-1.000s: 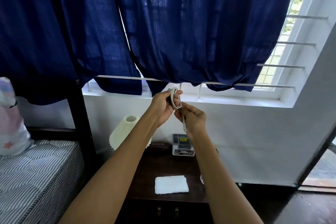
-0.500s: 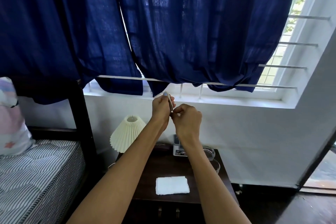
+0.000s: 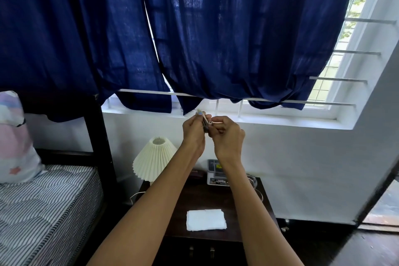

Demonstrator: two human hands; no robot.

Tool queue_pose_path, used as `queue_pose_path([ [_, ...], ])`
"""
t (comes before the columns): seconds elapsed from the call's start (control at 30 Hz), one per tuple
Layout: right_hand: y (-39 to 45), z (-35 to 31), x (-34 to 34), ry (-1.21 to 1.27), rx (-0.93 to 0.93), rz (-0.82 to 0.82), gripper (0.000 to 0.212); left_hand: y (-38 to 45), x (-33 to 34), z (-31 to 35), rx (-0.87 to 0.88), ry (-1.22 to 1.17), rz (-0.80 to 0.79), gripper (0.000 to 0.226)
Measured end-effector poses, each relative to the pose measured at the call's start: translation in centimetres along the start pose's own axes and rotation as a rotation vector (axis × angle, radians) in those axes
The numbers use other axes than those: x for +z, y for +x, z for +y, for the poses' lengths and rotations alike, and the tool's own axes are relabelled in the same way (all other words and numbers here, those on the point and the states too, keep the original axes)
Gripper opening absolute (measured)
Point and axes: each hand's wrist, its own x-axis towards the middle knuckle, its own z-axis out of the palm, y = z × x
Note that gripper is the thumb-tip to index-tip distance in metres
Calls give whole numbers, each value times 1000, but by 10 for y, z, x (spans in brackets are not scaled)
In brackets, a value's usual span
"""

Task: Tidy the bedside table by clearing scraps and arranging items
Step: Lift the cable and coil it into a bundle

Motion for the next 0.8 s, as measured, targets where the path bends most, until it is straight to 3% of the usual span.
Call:
queue_pose_path([
  [0.37, -3, 14, 5, -12, -120, 35, 17, -1, -1, -6, -31, -90, 9, 28],
  [0.7, 5, 11, 7, -61, -21, 33, 8, 1, -7, -12, -40, -60, 14, 19],
  [0.8, 10, 9, 5, -45, 55, -3, 17, 1, -8, -13, -50, -58, 13, 20],
])
